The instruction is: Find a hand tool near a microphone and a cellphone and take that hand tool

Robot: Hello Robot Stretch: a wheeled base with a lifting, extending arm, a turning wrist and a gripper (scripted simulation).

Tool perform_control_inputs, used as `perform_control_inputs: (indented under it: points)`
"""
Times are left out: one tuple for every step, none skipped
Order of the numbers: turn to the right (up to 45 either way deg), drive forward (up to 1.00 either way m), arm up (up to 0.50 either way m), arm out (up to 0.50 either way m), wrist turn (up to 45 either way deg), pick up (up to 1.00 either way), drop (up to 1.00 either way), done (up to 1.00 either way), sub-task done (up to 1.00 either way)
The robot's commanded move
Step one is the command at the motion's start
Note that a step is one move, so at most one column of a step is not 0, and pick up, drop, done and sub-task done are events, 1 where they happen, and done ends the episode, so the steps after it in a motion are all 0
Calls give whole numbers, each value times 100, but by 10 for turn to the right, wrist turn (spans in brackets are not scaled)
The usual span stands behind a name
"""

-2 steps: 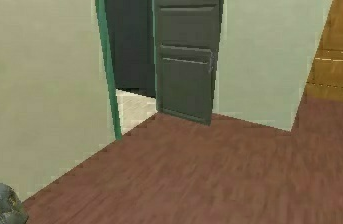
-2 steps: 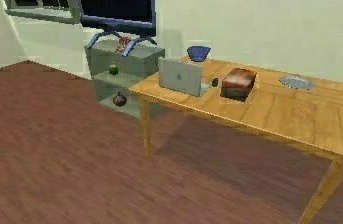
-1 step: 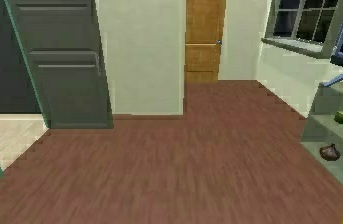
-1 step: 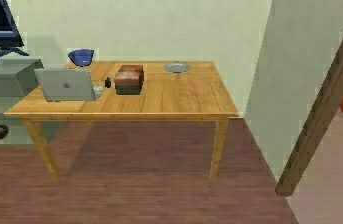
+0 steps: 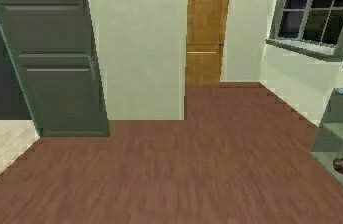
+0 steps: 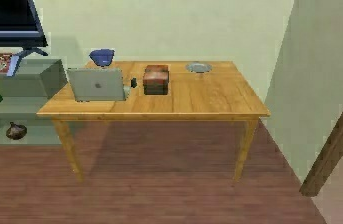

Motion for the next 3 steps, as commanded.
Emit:
perform_control_inputs:
  points:
    - [450,0,0,0,0,0,0,0,0]
    - [450,0,0,0,0,0,0,0,0]
    - [0,20,0,0,0,0,0,0,0]
